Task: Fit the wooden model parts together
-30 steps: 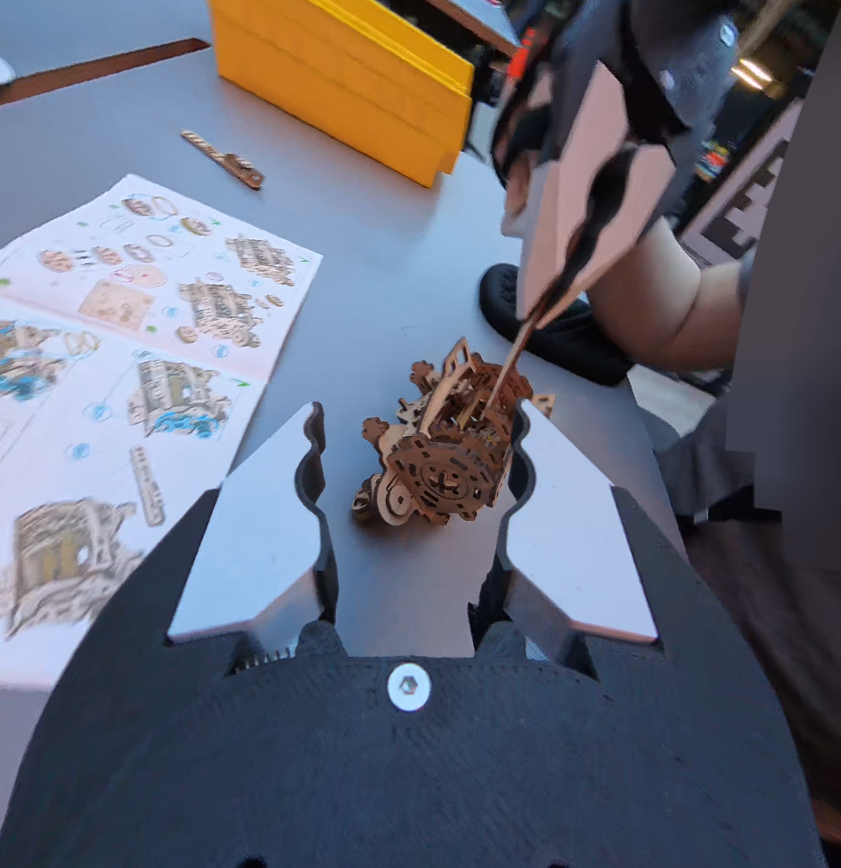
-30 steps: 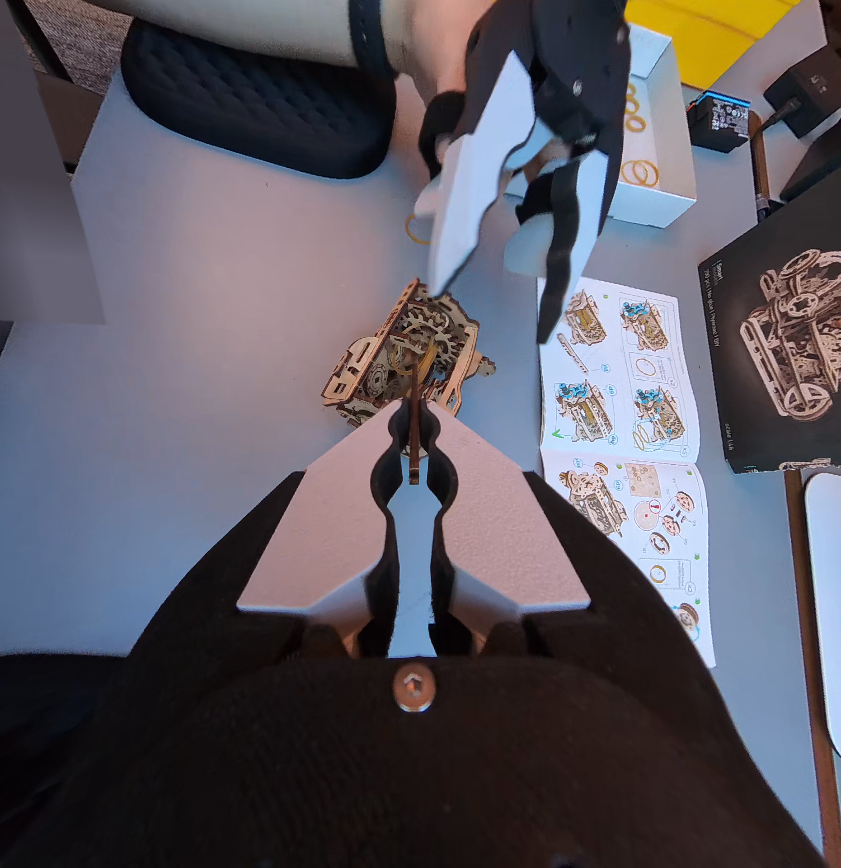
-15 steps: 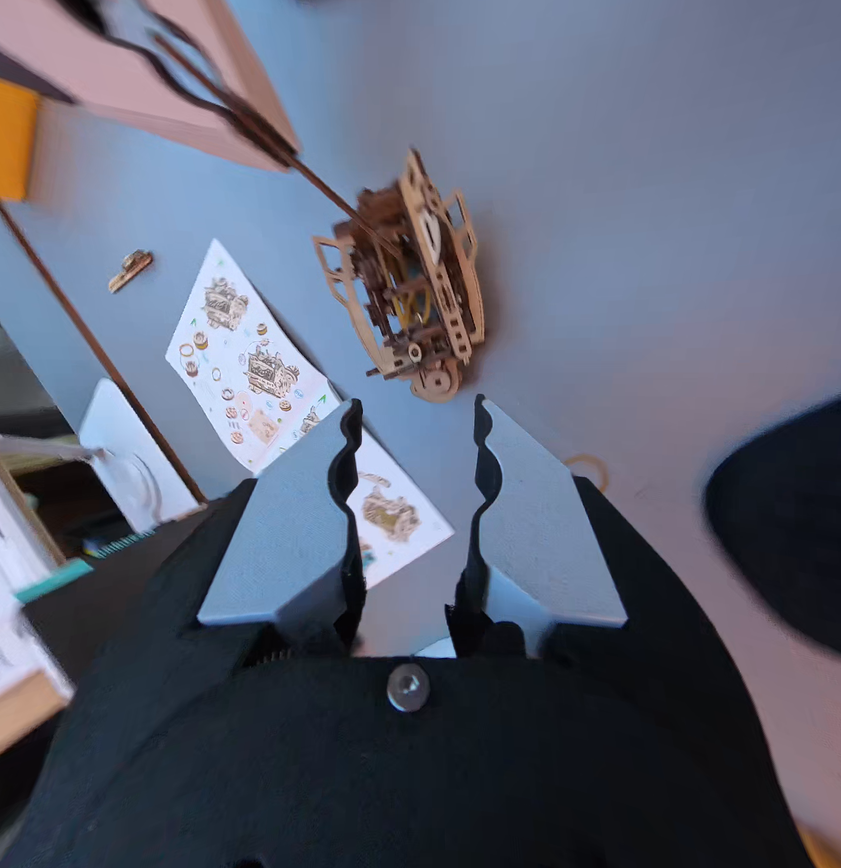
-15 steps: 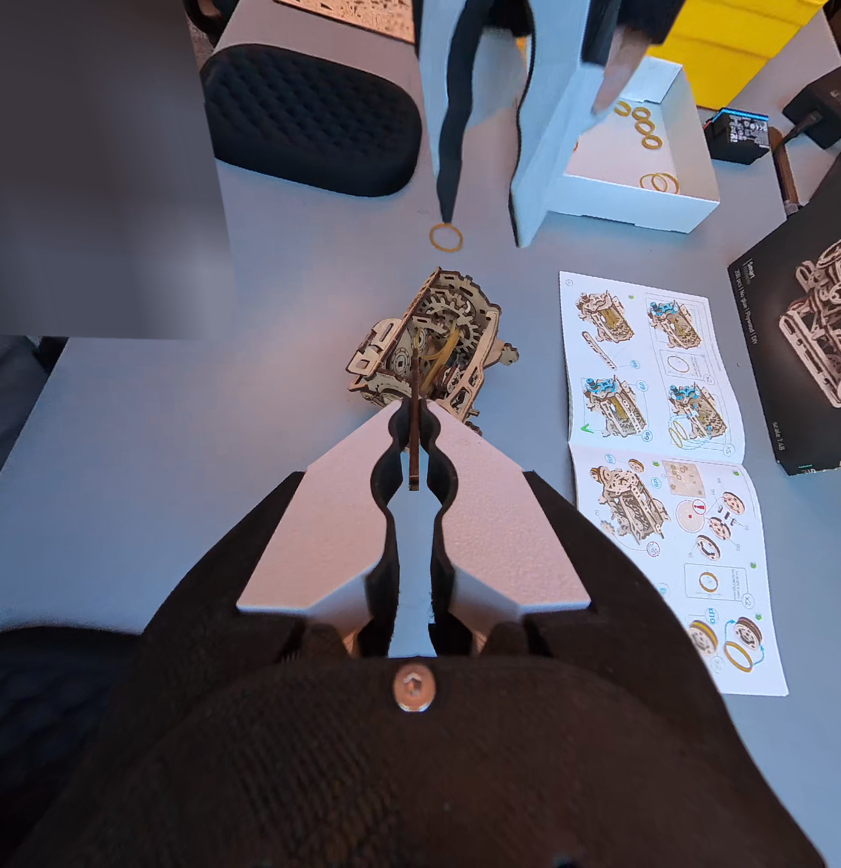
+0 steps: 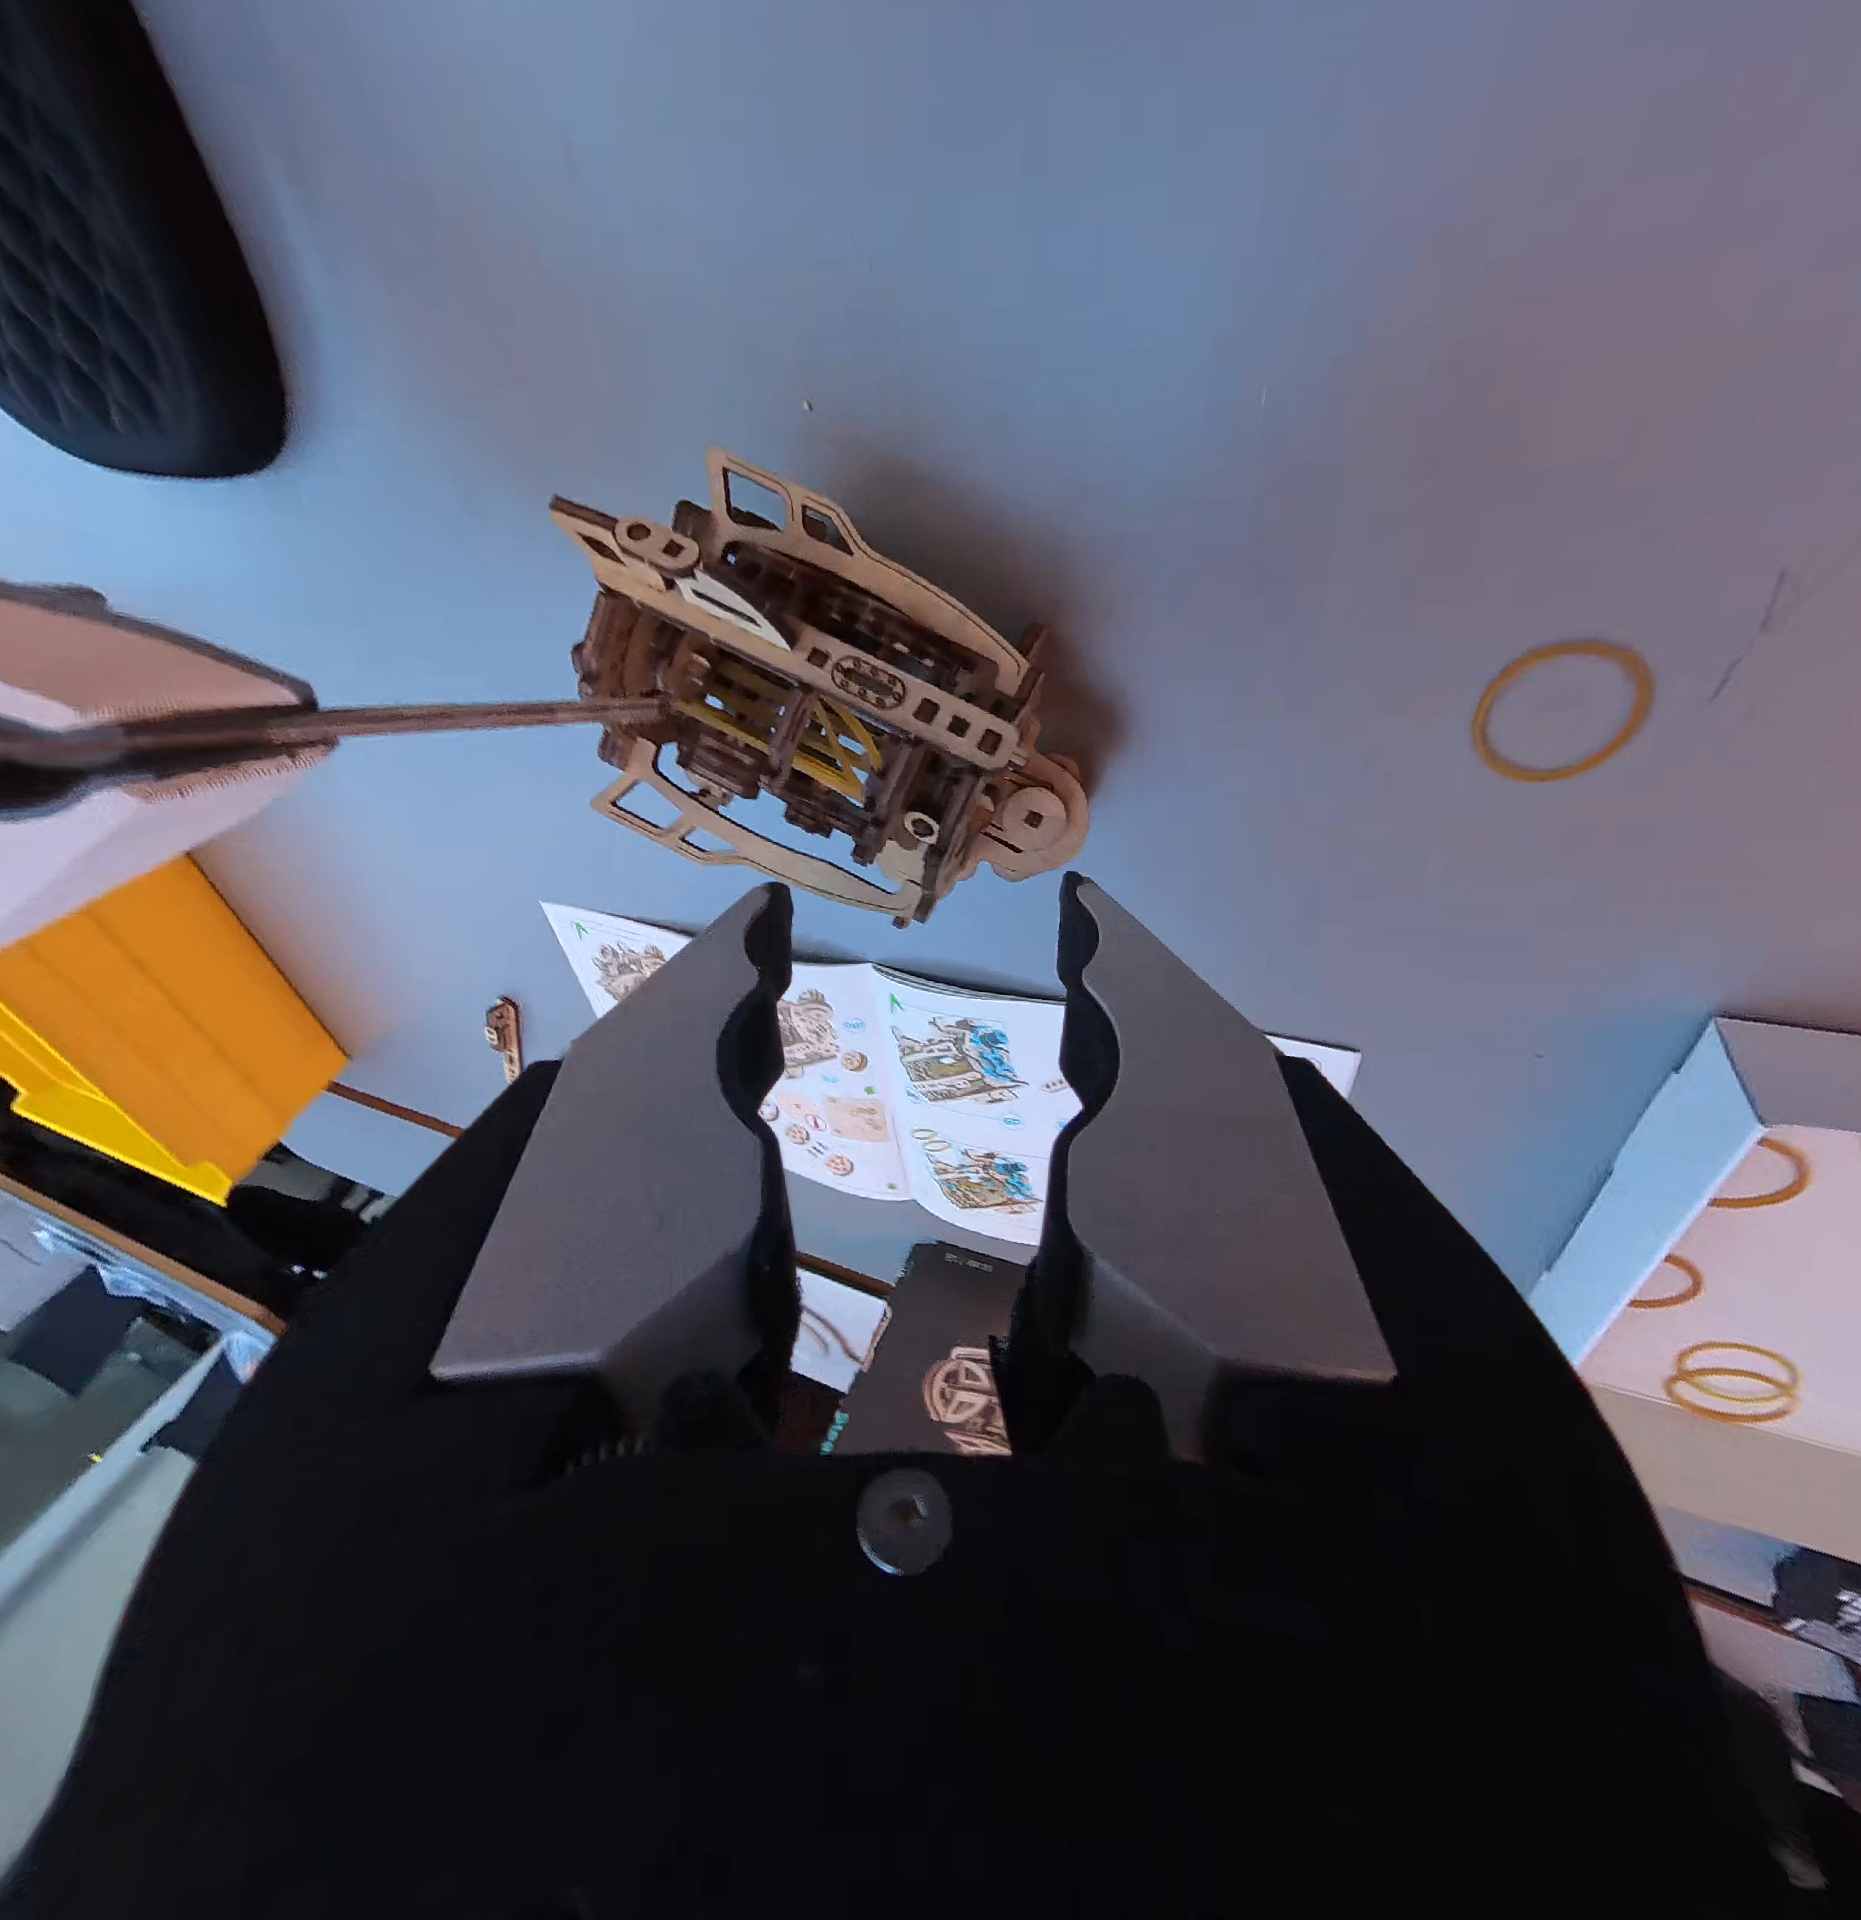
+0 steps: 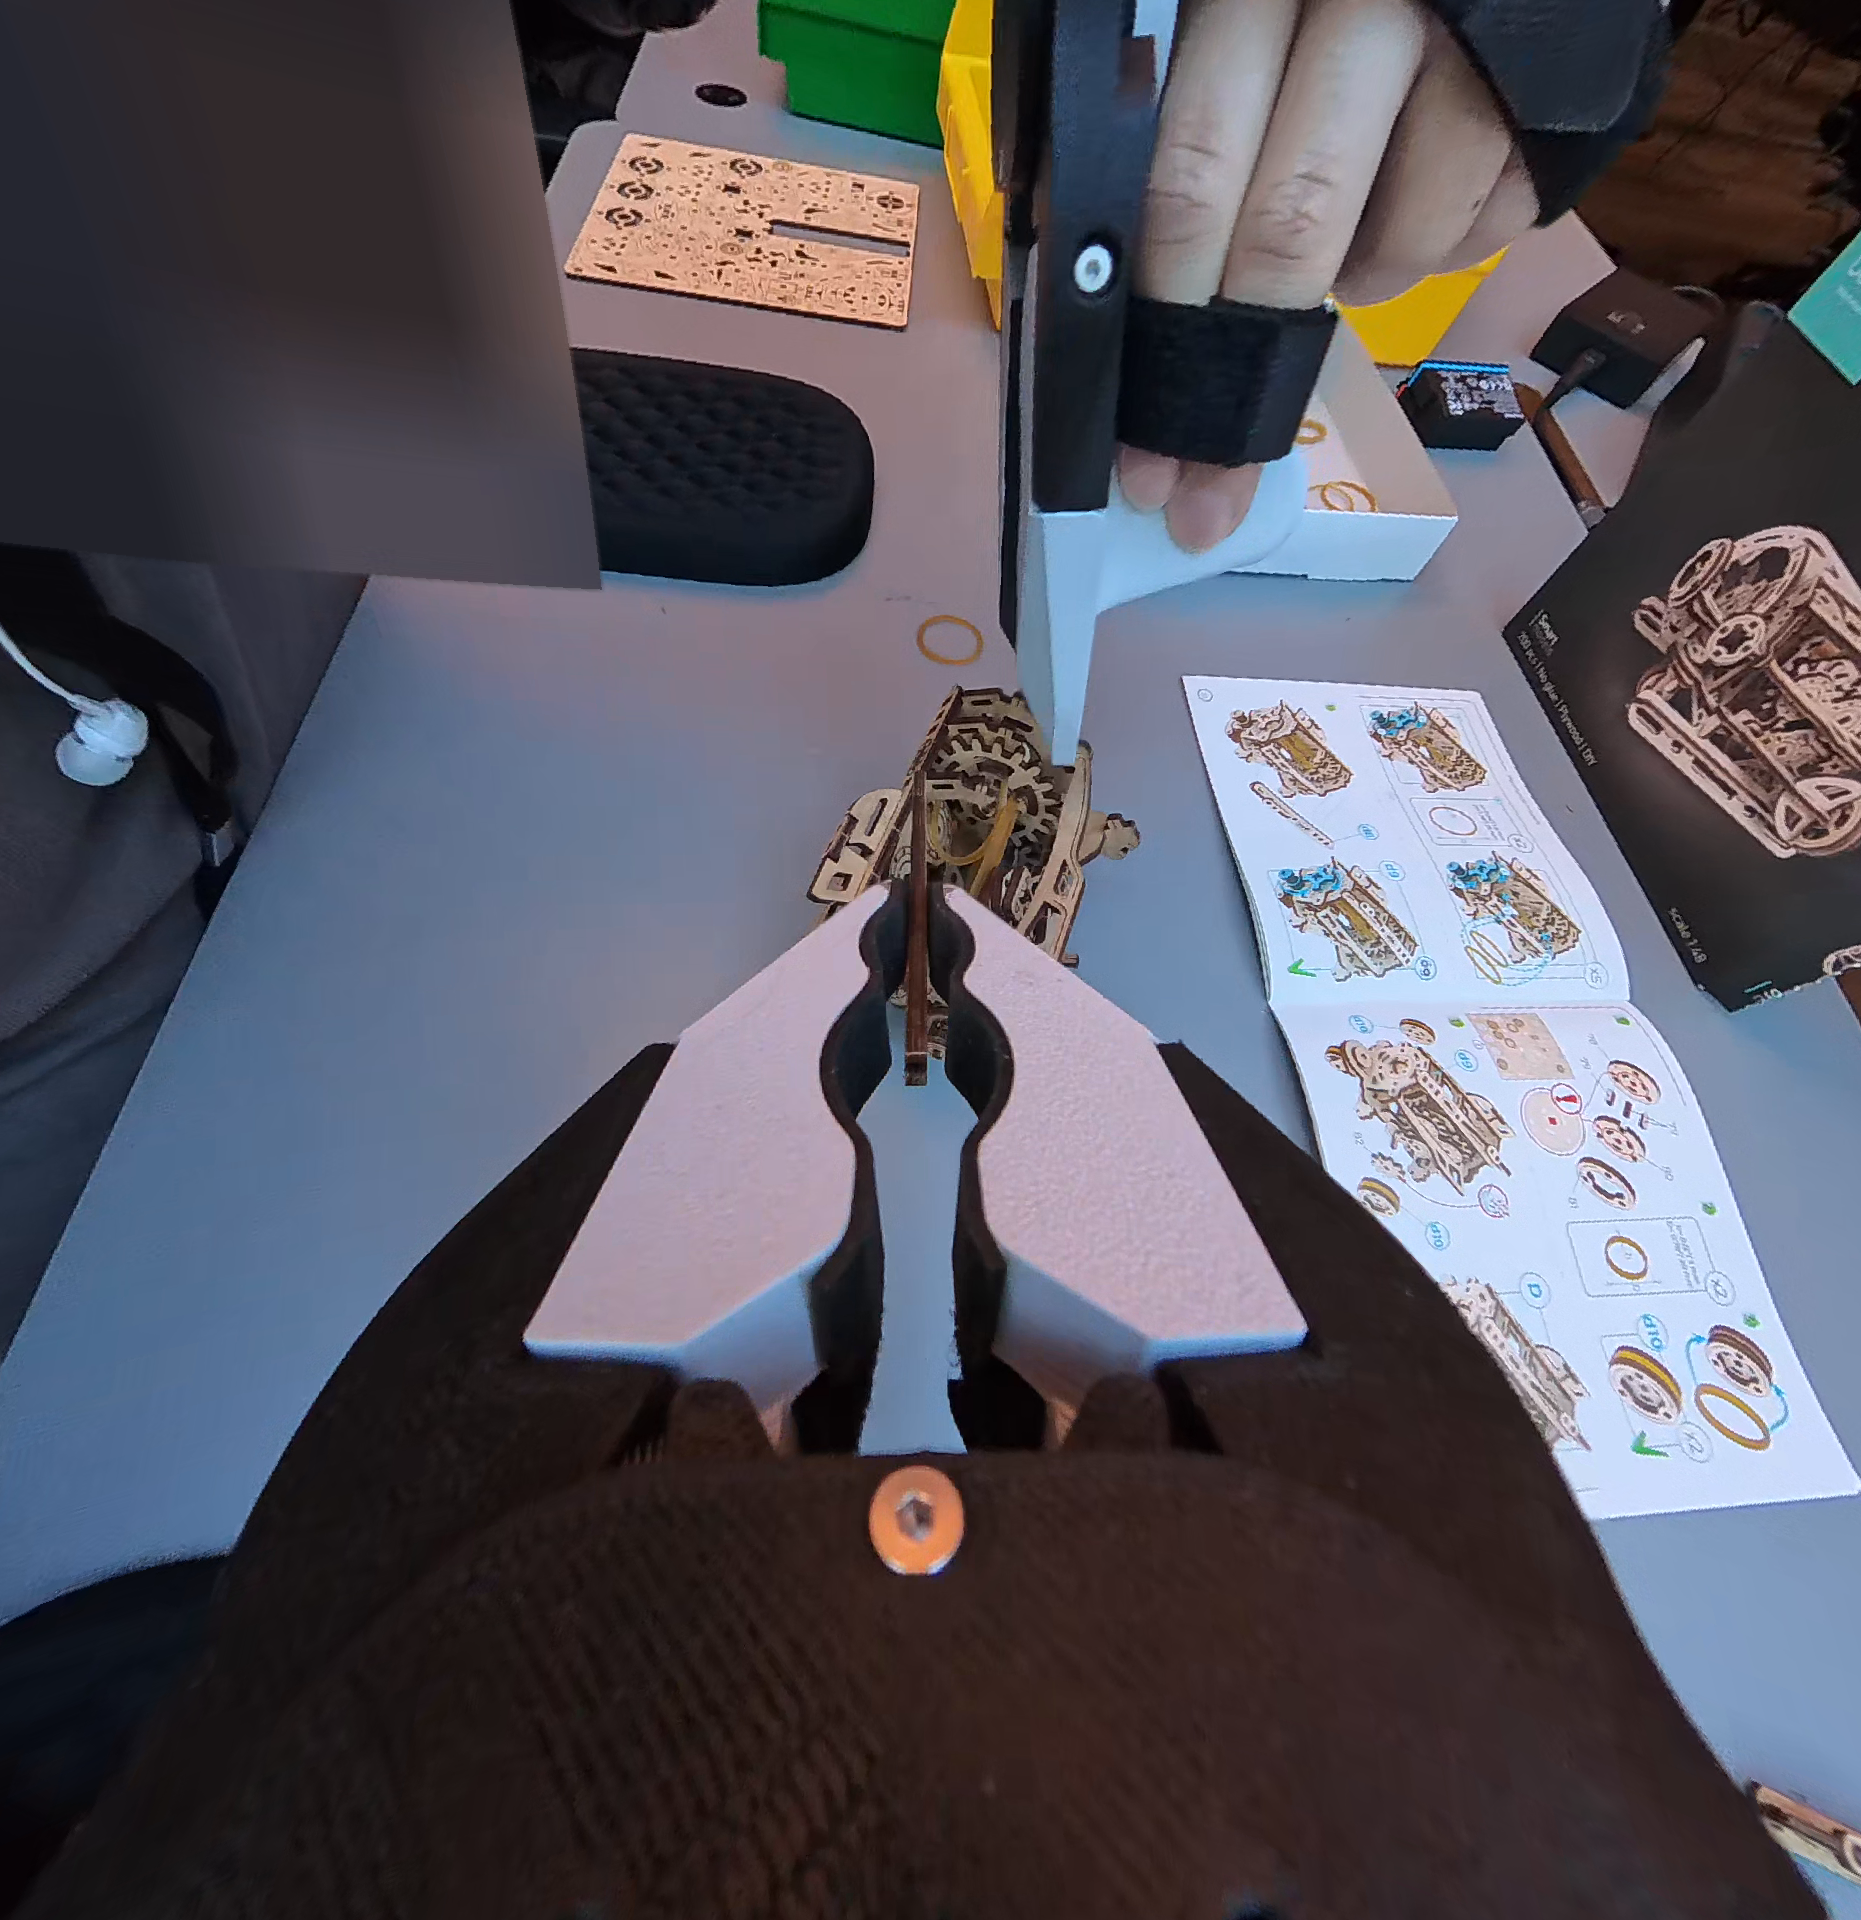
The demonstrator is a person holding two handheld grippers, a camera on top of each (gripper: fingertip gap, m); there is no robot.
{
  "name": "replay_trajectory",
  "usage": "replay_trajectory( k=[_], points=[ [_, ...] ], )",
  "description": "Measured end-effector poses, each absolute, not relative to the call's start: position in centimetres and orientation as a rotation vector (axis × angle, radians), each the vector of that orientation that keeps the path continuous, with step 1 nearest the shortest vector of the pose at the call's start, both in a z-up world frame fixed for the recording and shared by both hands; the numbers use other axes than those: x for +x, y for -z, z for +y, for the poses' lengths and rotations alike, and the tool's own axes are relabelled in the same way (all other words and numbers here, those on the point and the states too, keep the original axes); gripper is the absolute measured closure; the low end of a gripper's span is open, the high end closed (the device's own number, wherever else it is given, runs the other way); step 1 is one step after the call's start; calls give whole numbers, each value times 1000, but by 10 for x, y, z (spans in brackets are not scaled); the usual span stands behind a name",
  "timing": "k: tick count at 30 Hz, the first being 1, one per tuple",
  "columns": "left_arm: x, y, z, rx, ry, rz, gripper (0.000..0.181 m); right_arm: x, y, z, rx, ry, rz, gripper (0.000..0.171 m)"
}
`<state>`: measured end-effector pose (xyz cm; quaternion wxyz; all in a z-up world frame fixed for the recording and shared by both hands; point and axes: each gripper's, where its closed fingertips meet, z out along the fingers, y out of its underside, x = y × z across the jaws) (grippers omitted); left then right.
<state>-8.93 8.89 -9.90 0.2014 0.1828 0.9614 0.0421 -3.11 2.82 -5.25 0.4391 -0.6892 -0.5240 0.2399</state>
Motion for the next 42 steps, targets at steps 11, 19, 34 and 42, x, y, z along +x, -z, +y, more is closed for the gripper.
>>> replay_trajectory(
  k=[11,19,34,42],
  points=[
    [-95,107,79,507,-62,2827,141,-25,55,35,-1736,-536,-1278,170],
    [-99,108,71,447,24,2923,147,-20,59,33,-1747,-538,-1267,170],
    [-99,106,74,426,20,2953,154,-19,61,29,-1739,-555,-1277,170],
    [-103,103,70,392,38,2985,155,-19,59,28,-1733,-566,-1274,170]
  ],
)
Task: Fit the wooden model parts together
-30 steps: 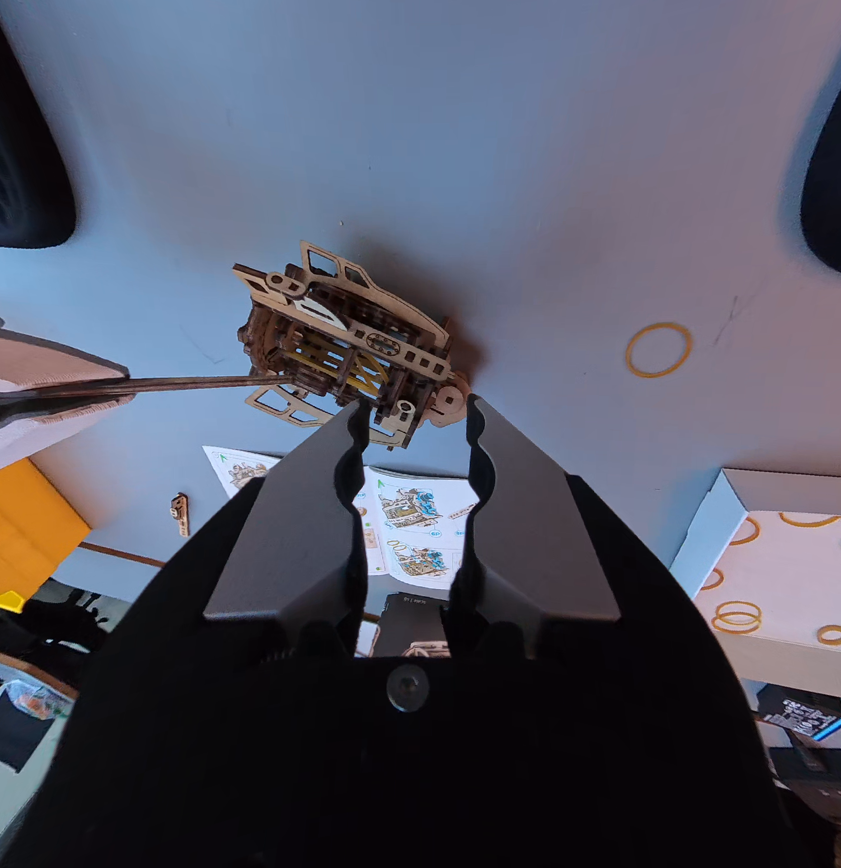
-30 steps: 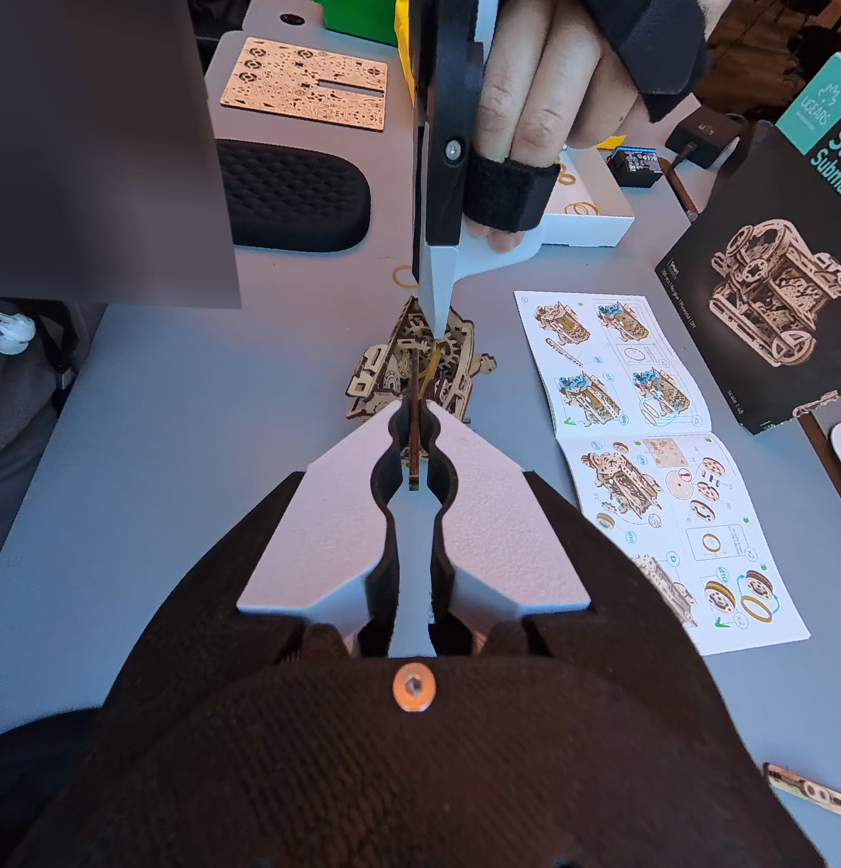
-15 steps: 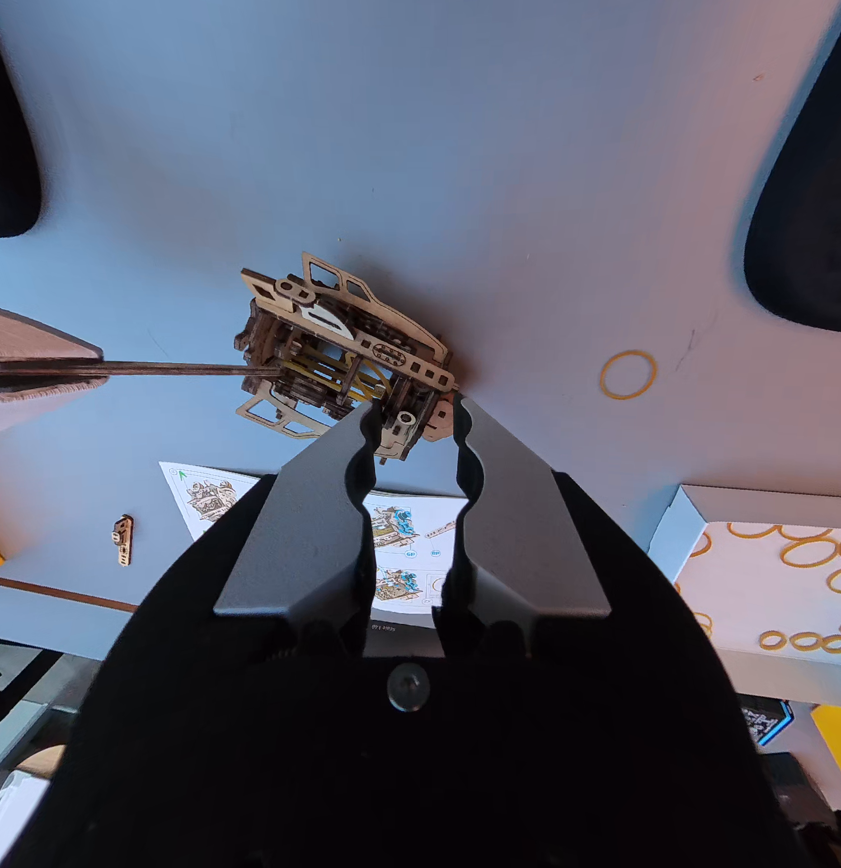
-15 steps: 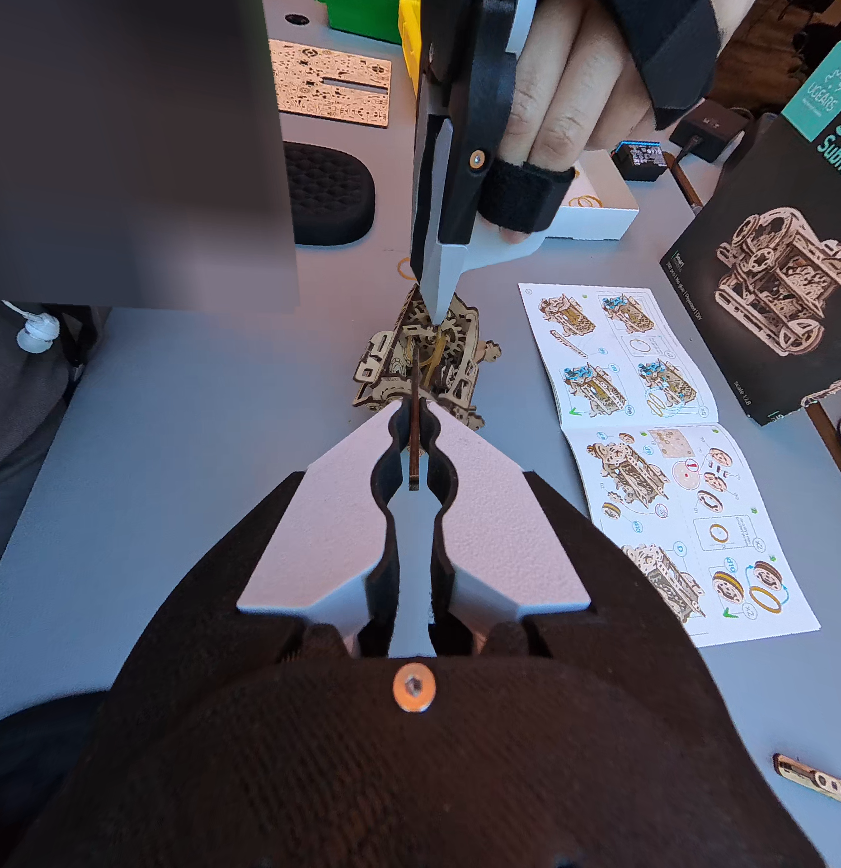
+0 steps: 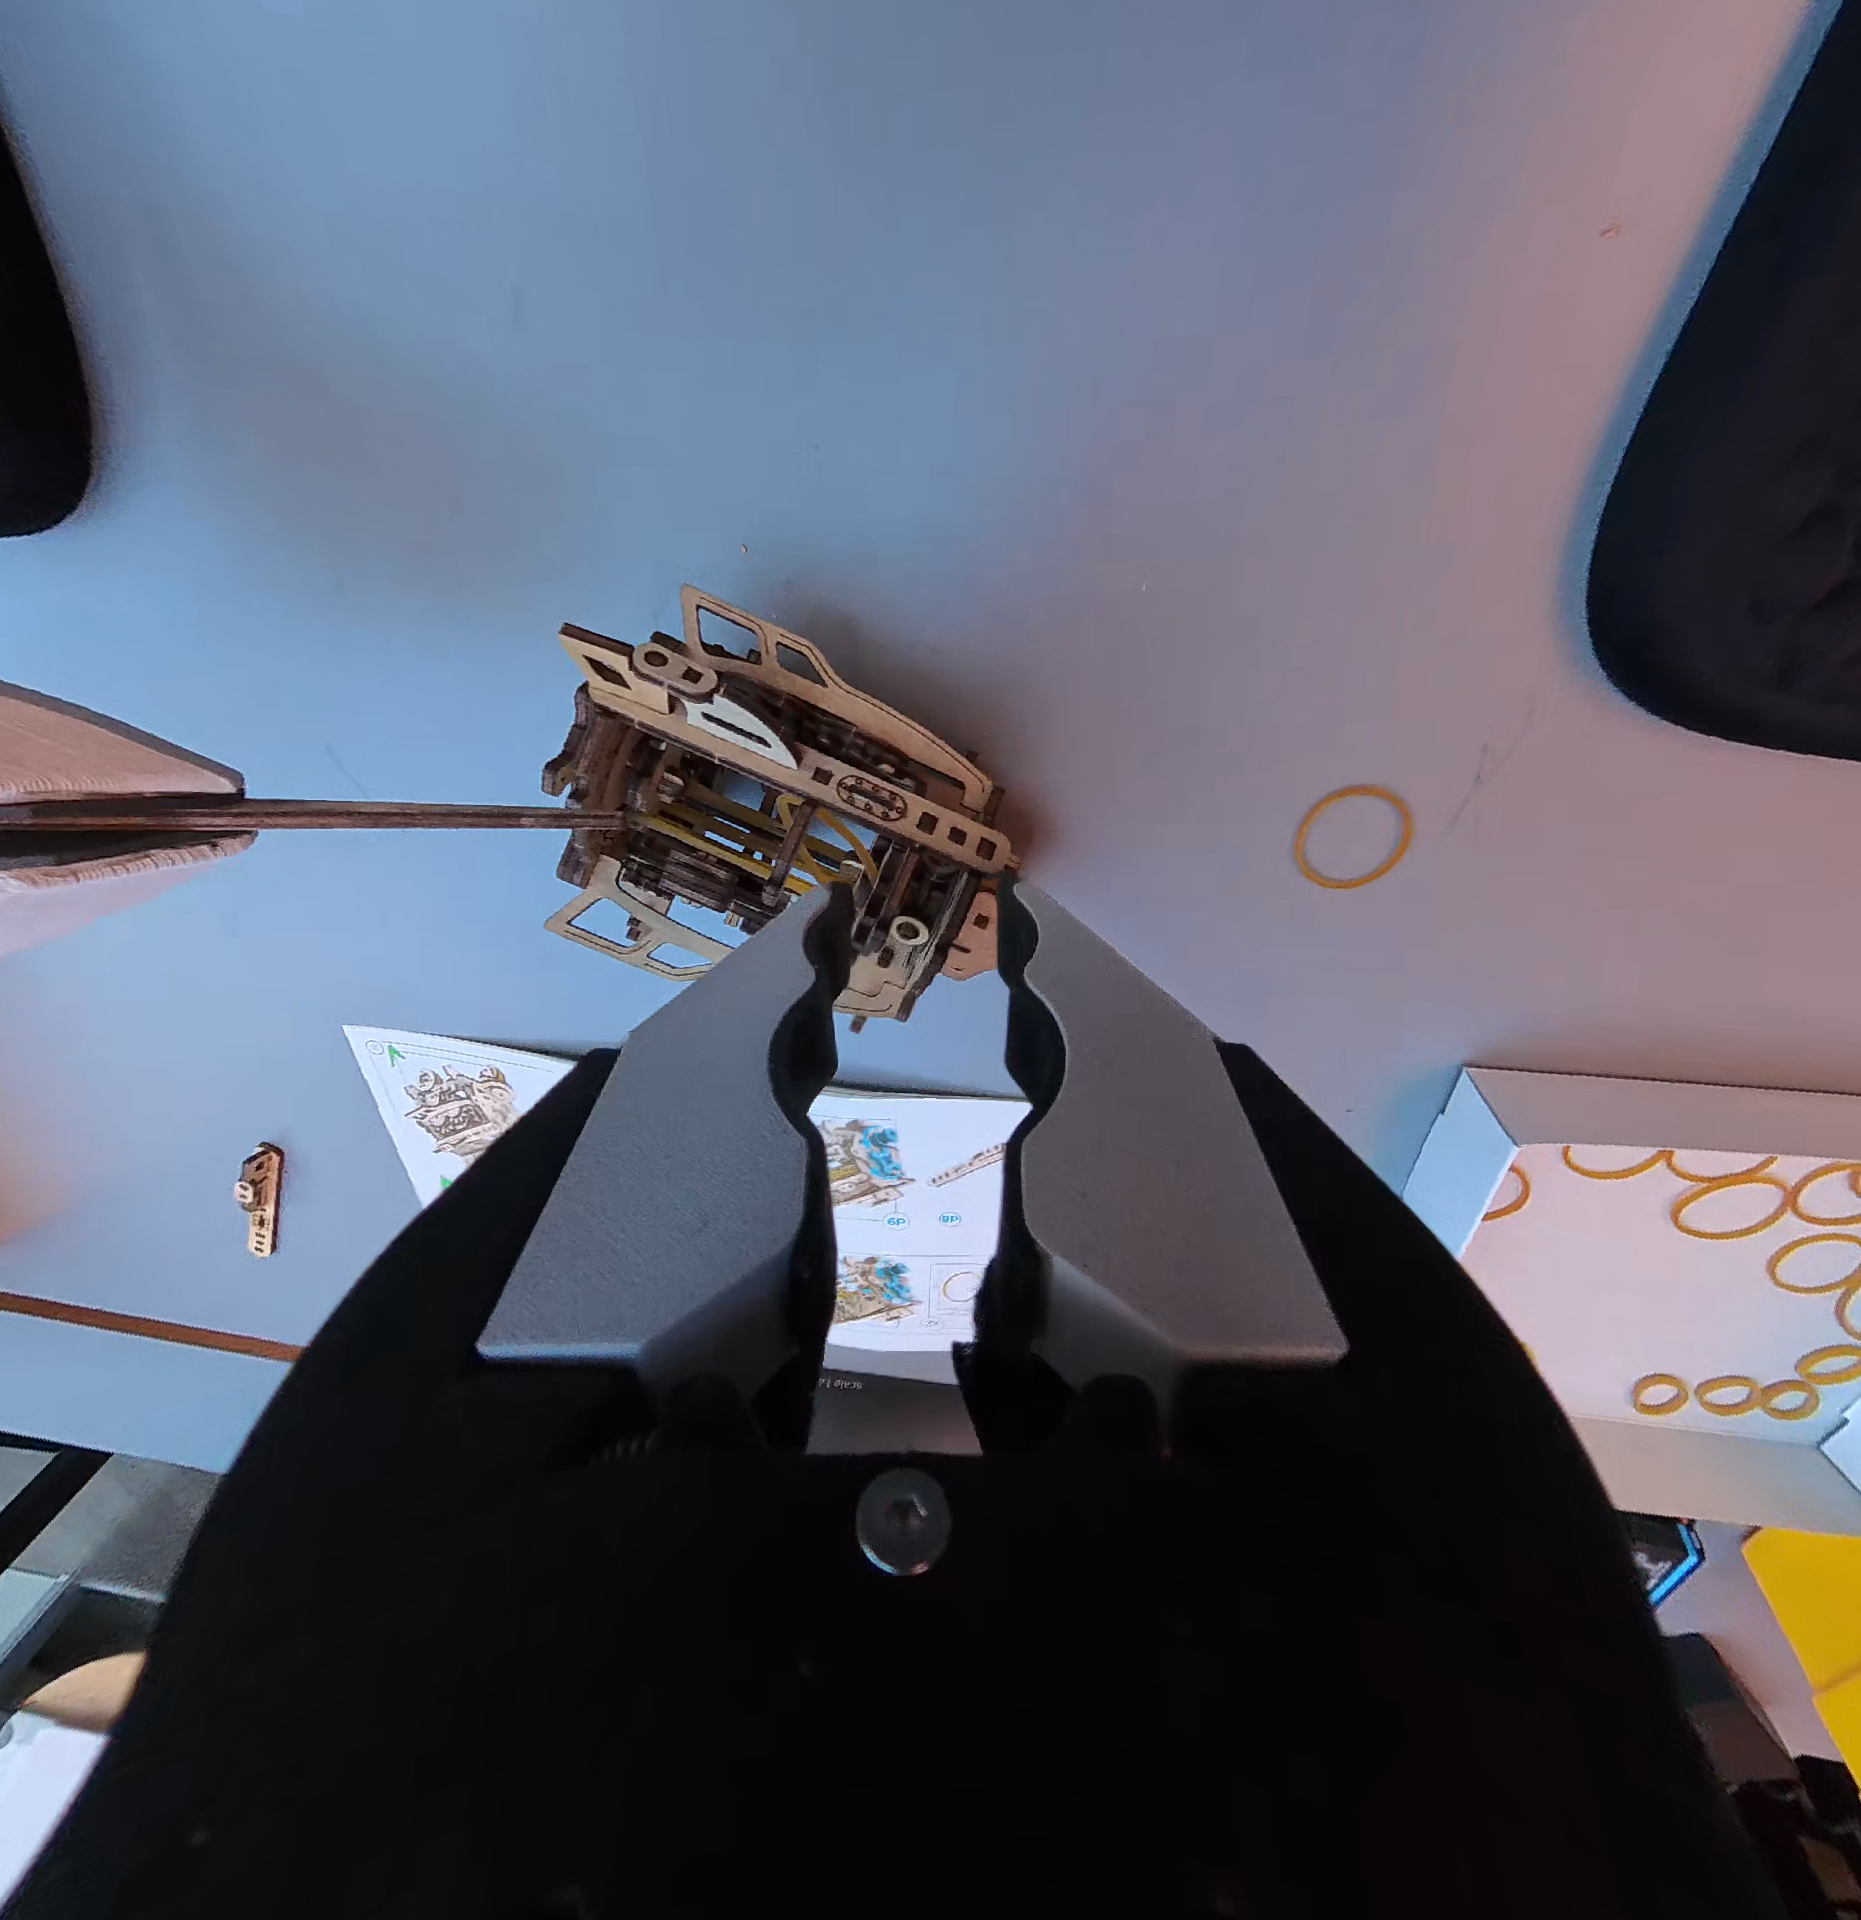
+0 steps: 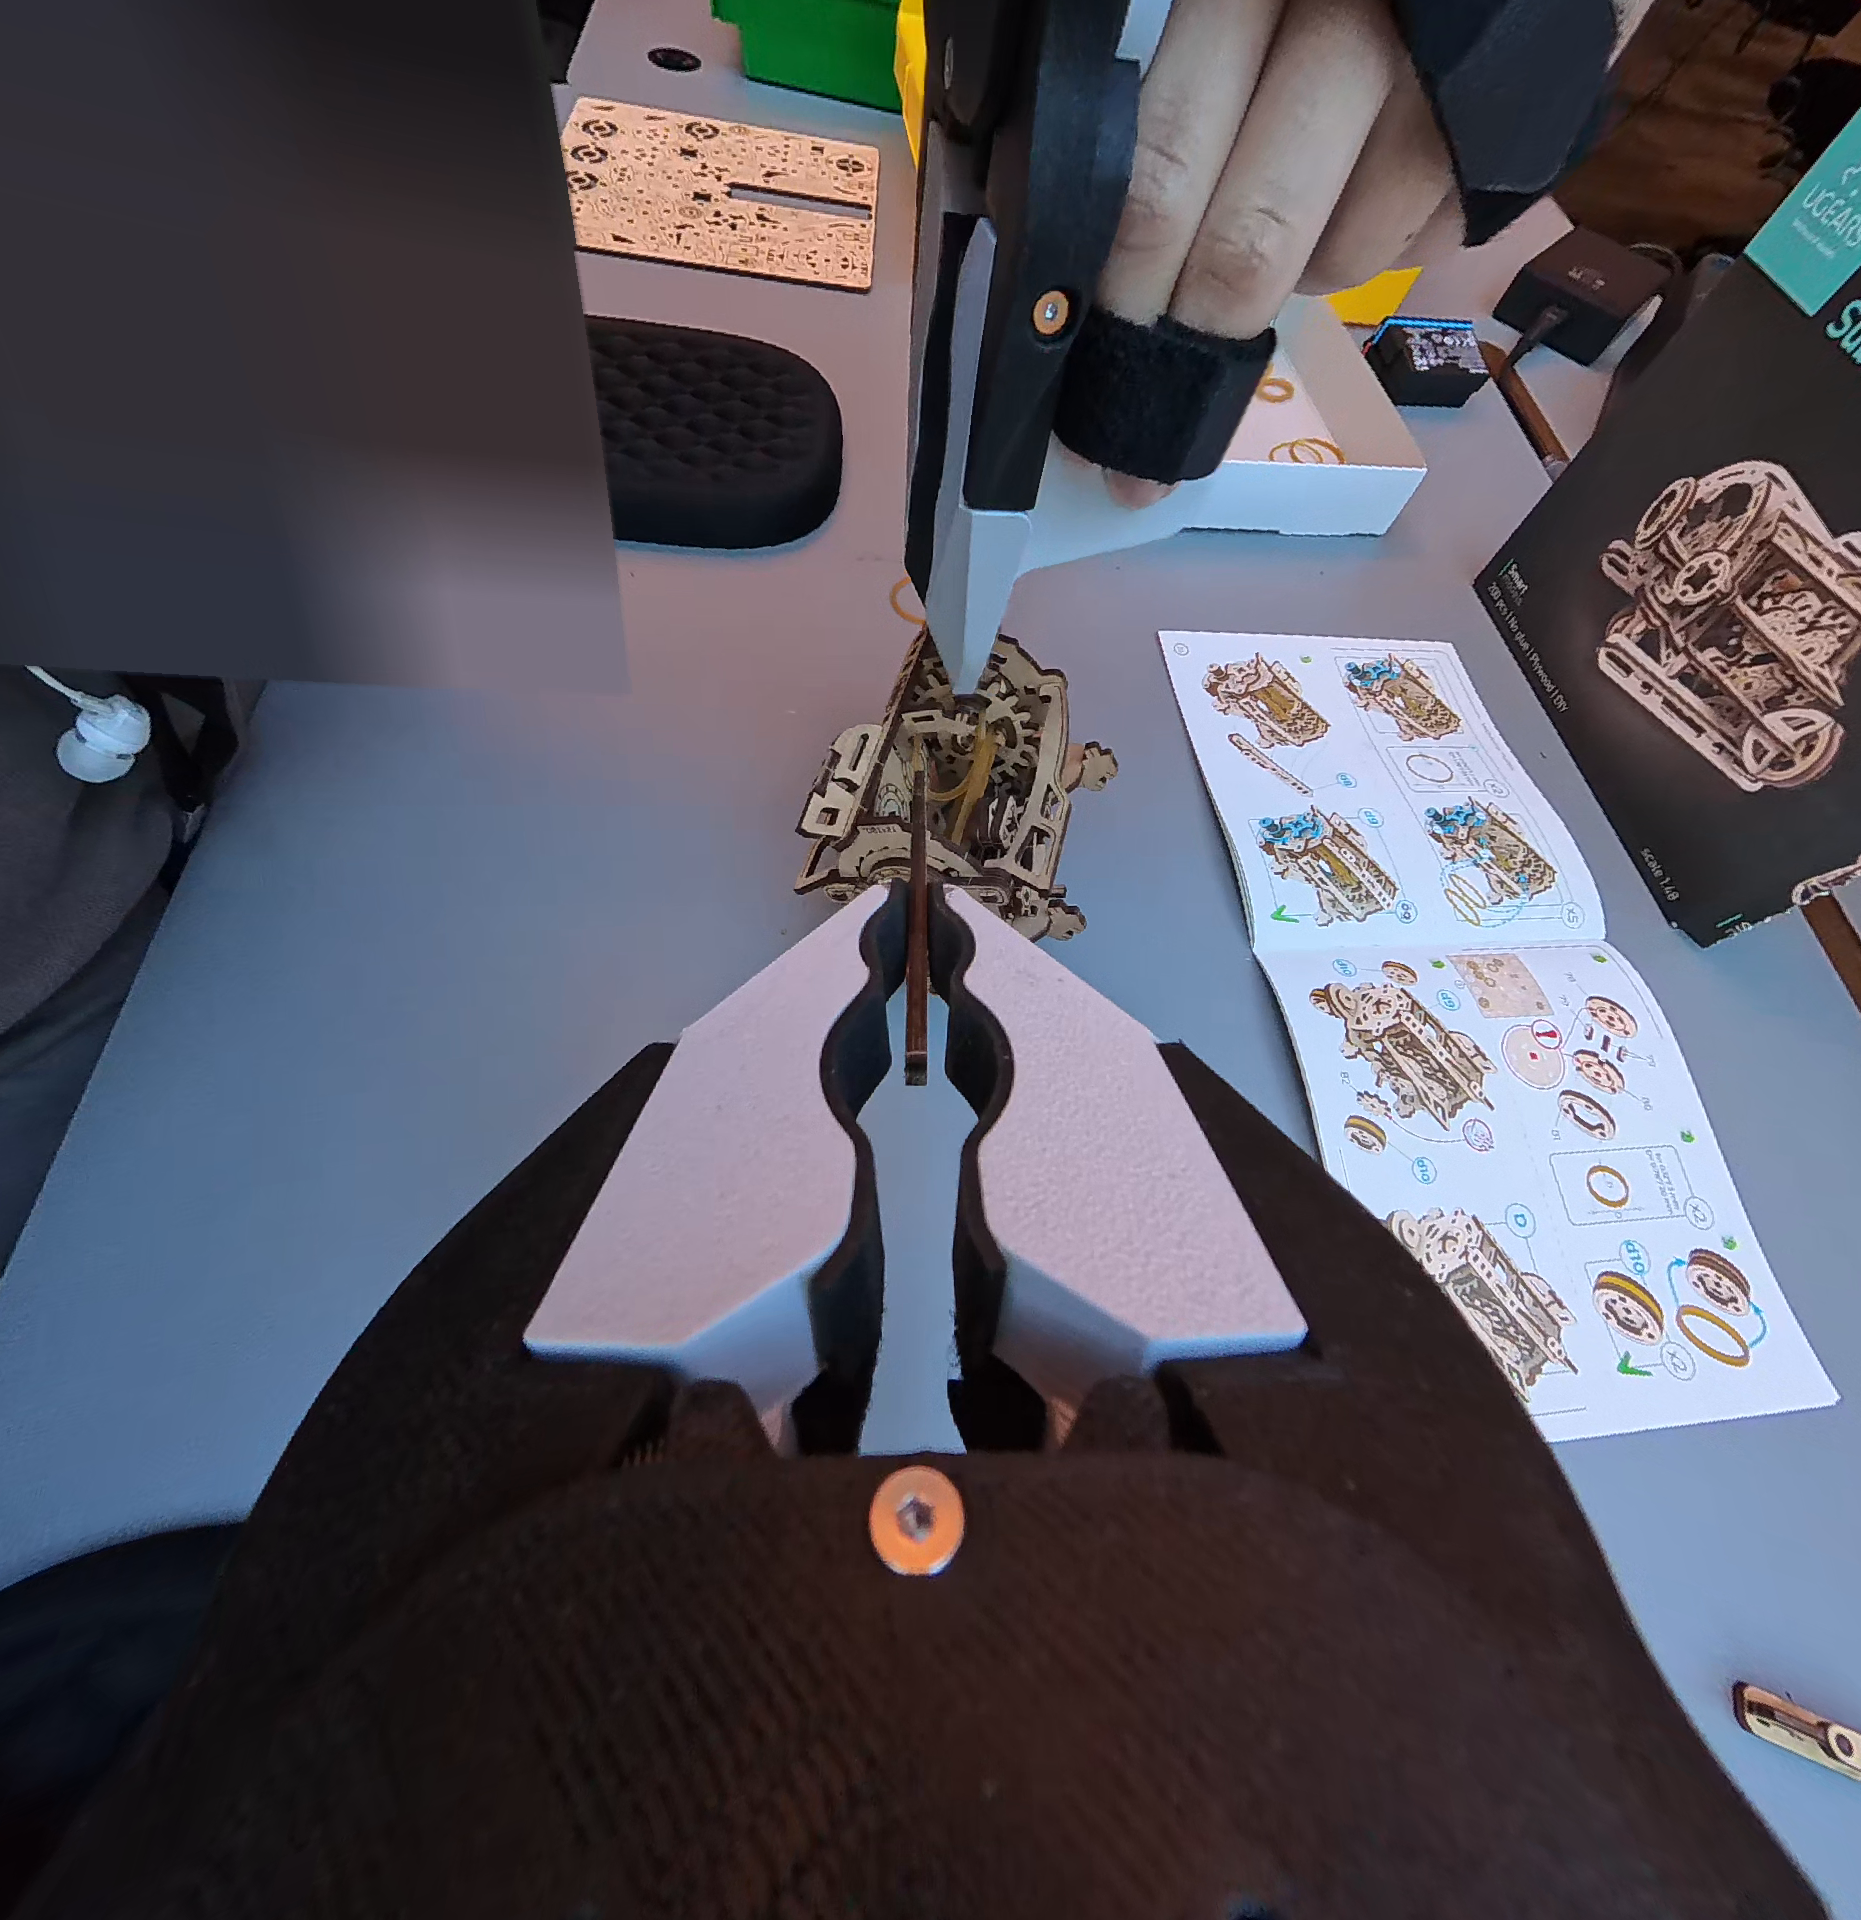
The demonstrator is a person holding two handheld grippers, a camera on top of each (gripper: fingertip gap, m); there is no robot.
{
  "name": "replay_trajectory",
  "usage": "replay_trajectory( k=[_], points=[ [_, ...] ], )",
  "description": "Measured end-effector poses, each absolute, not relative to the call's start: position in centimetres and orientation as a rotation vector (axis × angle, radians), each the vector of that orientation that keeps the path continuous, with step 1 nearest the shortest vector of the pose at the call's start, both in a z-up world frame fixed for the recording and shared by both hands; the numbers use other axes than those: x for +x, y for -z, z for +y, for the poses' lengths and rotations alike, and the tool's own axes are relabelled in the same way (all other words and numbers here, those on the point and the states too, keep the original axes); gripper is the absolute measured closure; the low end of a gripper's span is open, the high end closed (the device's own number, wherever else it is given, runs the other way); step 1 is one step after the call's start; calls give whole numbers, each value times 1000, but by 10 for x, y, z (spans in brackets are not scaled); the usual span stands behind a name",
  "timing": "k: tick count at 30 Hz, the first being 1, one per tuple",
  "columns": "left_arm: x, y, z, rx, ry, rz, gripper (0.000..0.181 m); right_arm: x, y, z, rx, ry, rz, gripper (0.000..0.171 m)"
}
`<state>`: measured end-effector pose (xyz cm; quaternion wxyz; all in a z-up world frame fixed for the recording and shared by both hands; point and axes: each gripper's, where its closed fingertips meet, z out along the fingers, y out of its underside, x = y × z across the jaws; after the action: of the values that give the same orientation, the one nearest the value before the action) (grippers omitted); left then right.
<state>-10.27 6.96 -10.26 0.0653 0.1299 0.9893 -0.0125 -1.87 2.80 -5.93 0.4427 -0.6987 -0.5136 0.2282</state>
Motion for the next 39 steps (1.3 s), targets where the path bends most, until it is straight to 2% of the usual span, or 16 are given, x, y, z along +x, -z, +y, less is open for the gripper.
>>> replay_trajectory(
  k=[17,23,39],
  points=[
    [-104,107,79,479,-46,2995,154,-20,62,27,-1737,-582,-1282,170],
    [-104,108,79,492,-49,2989,161,-21,60,28,-1727,-580,-1277,170],
    [-105,109,80,437,-42,2995,162,-35,68,48,-1755,-568,-1261,170]
  ],
)
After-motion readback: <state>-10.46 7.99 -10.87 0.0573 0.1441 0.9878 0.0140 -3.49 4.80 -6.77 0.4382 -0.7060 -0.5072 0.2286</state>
